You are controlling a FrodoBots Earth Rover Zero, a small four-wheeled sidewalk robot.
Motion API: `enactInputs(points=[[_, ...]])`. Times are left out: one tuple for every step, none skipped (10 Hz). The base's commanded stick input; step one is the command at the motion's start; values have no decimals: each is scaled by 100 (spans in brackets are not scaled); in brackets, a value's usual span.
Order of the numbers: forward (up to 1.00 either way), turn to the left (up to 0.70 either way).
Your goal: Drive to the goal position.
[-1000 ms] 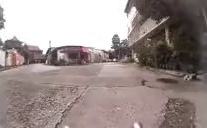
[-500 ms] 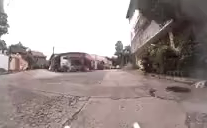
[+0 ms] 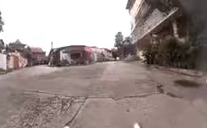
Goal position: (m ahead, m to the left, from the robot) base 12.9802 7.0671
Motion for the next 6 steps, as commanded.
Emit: enactInputs(points=[[70, 0], [70, 0], [70, 0], [70, 0], [70, 0], [70, 0]])
